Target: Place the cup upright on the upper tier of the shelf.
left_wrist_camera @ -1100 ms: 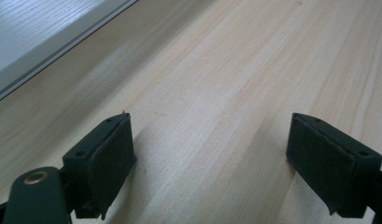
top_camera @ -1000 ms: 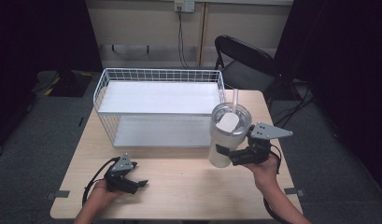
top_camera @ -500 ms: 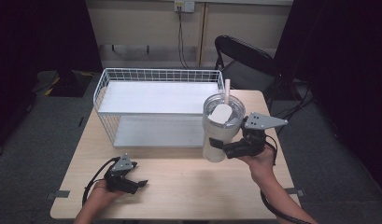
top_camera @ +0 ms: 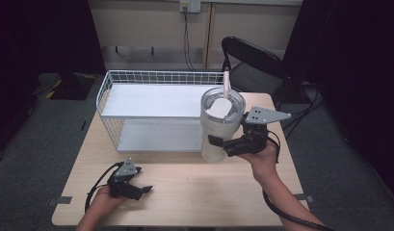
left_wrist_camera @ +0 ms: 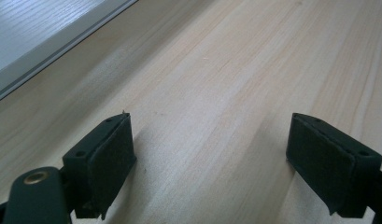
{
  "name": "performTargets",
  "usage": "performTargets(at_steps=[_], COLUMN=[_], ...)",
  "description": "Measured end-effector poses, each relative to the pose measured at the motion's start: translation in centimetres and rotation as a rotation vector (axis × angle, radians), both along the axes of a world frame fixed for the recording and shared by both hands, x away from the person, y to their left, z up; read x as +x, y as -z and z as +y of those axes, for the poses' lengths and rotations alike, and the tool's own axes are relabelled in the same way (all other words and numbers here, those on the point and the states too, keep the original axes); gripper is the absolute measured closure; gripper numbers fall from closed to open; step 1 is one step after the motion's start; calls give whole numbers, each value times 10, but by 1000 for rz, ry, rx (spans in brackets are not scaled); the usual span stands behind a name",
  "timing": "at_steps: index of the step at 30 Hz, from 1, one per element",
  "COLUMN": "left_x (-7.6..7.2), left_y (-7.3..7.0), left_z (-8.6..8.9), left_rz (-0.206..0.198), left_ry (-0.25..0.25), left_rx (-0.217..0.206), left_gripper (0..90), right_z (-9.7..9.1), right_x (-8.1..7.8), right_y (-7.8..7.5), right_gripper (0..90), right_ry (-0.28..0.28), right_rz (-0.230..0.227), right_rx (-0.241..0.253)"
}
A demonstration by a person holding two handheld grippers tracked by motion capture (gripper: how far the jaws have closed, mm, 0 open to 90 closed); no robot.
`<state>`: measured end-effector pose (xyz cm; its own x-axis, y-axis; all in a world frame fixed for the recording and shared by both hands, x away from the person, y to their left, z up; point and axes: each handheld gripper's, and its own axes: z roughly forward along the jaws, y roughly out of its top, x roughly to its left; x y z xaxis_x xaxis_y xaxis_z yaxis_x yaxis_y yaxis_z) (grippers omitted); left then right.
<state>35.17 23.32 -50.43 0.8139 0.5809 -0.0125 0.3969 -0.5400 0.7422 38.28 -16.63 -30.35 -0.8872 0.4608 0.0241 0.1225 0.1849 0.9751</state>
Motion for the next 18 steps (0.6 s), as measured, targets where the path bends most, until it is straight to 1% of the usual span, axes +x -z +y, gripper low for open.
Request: performTargets(at_steps=[6, 12, 15, 18], left_x=[0, 0, 0, 0], left_y=[0, 0, 0, 0], left_z=[0, 0, 0, 0], left_rz=[-1, 0, 2, 2], left_ry=[0, 0, 1, 1], left_rx=[0, 0, 0, 0], left_gripper=[146, 146, 146, 146], right_z=[8, 12, 13, 15], right_x=[4, 7, 10, 13], right_y=[-8, -14, -19, -26], right_gripper=[97, 97, 97, 97], right_ry=[-8, -9, -7, -5], right_rz=[2, -1, -7, -2], right_rx=[-8, -9, -13, -13])
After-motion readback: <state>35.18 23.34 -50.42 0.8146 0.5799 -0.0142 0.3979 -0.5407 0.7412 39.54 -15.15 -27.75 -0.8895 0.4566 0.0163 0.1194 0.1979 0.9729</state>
